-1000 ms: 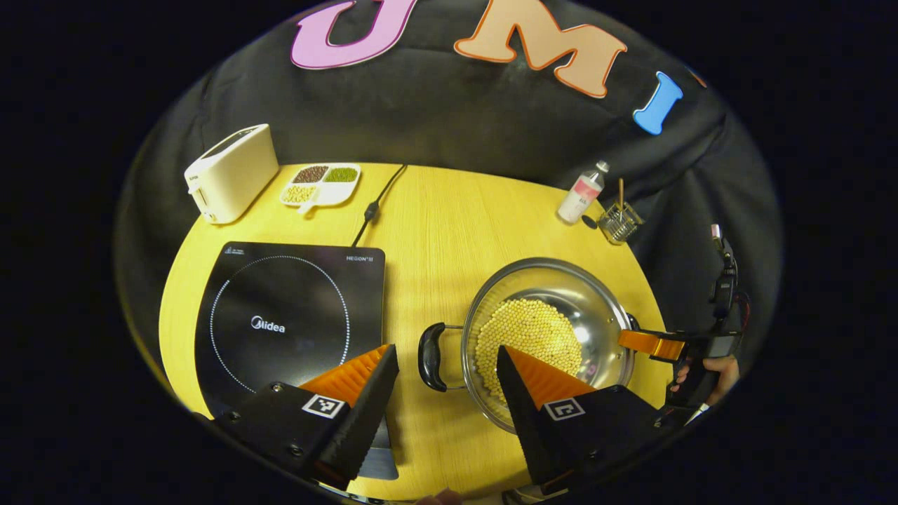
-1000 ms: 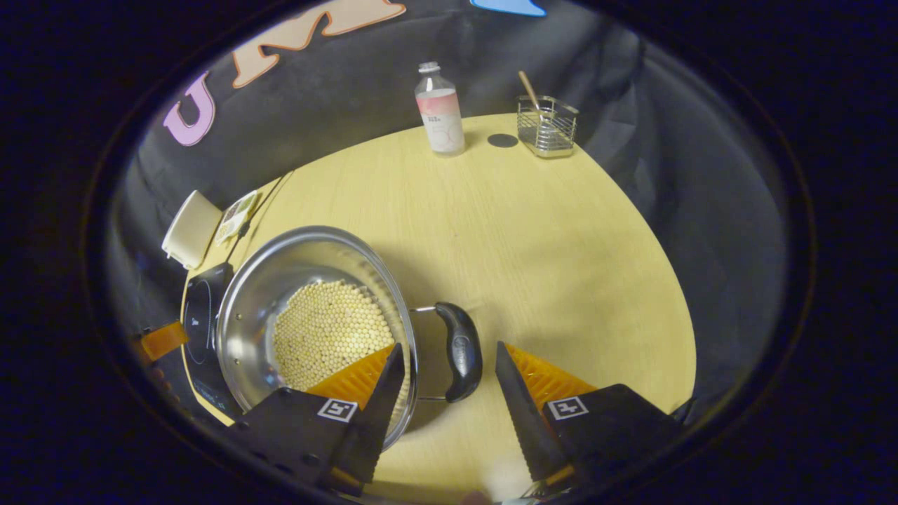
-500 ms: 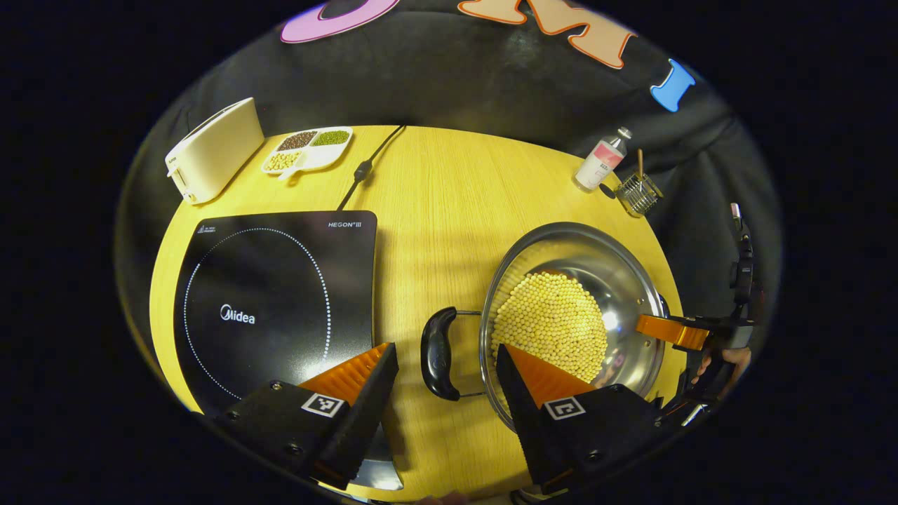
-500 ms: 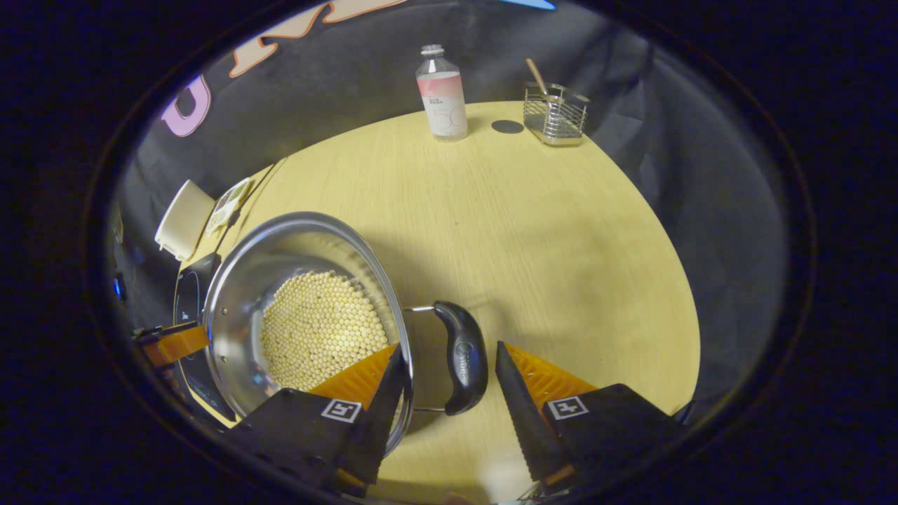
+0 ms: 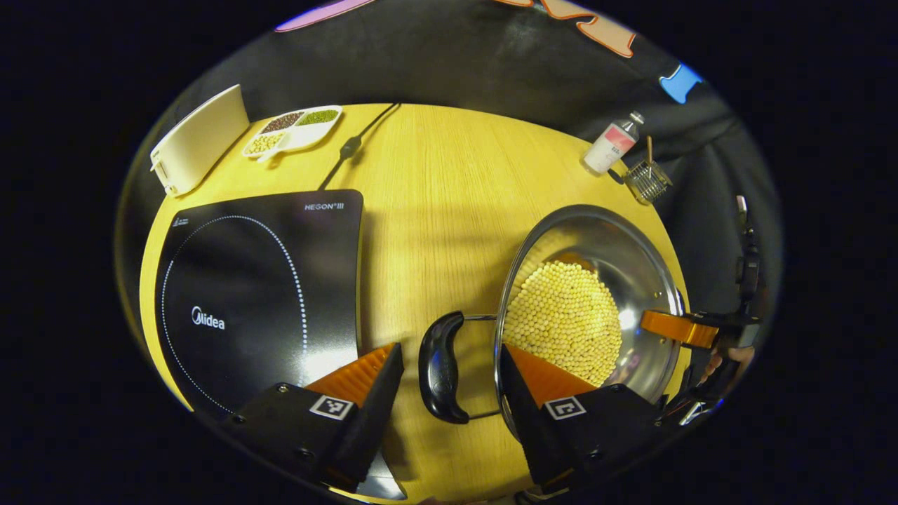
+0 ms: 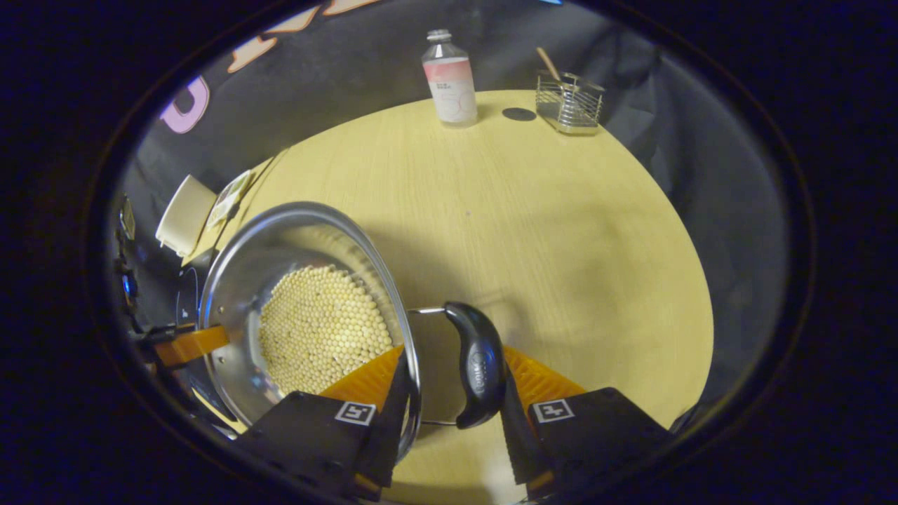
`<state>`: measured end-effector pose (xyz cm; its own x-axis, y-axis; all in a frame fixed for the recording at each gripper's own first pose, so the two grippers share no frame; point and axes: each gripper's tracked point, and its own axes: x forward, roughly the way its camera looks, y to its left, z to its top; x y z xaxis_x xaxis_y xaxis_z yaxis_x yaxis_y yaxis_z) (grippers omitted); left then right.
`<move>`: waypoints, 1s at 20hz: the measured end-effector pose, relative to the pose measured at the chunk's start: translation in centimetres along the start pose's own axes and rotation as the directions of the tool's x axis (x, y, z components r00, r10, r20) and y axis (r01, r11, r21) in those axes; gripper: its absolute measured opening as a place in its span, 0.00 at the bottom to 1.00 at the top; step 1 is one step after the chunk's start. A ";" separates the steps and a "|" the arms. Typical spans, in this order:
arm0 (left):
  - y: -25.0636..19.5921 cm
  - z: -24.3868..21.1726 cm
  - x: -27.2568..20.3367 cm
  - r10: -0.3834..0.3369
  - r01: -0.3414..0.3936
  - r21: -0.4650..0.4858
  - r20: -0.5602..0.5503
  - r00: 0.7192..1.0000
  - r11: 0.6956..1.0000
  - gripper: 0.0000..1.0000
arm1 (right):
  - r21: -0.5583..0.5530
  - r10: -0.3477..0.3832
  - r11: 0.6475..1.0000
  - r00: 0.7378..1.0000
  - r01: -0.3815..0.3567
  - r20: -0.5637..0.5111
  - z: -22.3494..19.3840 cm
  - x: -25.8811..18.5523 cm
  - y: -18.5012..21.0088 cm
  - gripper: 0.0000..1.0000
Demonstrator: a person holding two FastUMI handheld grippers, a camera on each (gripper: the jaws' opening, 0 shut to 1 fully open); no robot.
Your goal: First push the handle of the pot to place it horizontally, then grasp the pot with both hands and set it on the induction cooktop.
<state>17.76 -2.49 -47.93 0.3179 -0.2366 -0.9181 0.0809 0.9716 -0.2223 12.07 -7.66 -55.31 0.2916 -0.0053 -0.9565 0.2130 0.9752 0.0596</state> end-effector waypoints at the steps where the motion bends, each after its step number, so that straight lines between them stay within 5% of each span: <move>1: 0.0 0.3 0.4 0.003 -0.003 0.006 0.008 1.000 1.000 0.82 | -0.001 0.005 1.000 1.000 -0.005 -0.001 -0.1 0.2 0.0 0.61; 4: -0.6 -0.4 1.4 -0.025 0.024 -0.008 -0.022 0.999 1.000 0.78 | 0.017 0.023 1.000 1.000 -0.023 -0.001 0.0 0.9 0.0 0.60; 5: -1.0 -0.6 1.8 -0.036 0.035 -0.039 -0.024 0.999 0.999 0.75 | 0.019 0.025 1.000 1.000 -0.025 -0.003 0.0 0.4 0.0 0.67; 7: -0.8 -0.4 1.7 -0.010 0.009 -0.040 -0.015 1.000 0.999 0.64 | 0.024 0.031 0.999 1.000 -0.031 0.000 -0.1 0.2 0.1 0.52; 8: -0.6 -0.4 1.8 -0.002 0.002 -0.024 -0.015 1.000 1.000 0.64 | 0.021 0.034 0.999 0.999 -0.034 0.005 -0.1 0.3 0.1 0.57; 10: -0.5 -0.5 2.0 -0.005 0.005 -0.026 -0.020 1.000 1.000 0.64 | 0.037 0.041 0.998 0.999 -0.041 0.007 -0.2 0.2 0.4 0.48; 20: 0.1 -1.0 -1.1 0.020 -0.020 -0.050 -0.009 1.000 0.999 0.59 | 0.042 0.096 0.994 0.995 -0.097 0.024 -0.8 -2.4 1.8 0.40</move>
<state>16.50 -2.11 -47.27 0.3108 -0.2171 -0.9253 0.0274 0.9752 -0.2195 11.03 -5.73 -53.11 0.3330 0.0831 -0.9393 0.2232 0.9609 0.1641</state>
